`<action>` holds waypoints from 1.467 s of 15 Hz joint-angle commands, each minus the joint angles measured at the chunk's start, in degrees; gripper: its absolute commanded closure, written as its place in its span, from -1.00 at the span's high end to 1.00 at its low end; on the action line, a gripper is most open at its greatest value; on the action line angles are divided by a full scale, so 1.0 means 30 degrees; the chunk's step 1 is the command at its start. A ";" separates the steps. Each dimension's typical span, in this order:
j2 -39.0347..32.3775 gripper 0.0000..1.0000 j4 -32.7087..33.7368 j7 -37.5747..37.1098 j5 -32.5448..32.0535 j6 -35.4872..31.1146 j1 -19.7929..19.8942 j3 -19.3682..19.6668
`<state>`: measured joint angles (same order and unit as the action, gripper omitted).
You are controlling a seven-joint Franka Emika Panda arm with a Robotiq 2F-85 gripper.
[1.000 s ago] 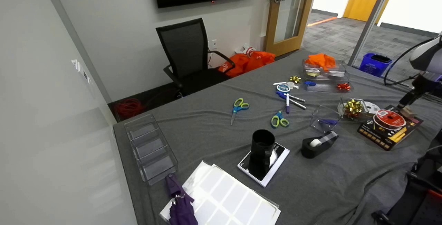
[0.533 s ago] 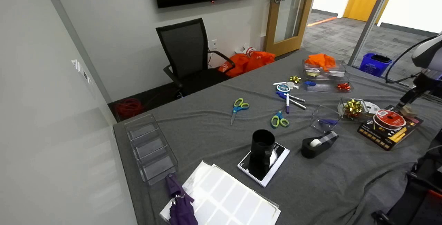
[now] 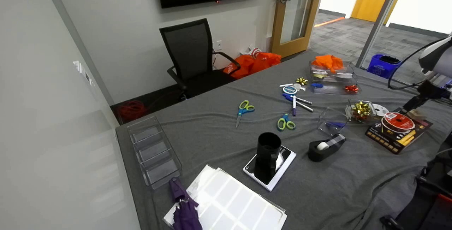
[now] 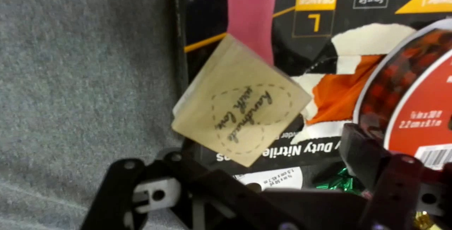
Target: Move the object out of the box
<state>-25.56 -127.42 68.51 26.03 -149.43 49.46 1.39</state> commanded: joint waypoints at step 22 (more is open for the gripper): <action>0.2075 1.00 -0.2466 -0.1327 -0.6209 -0.1445 -0.2485 0.2750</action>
<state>-21.01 -133.48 61.75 6.75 -153.79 40.68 10.25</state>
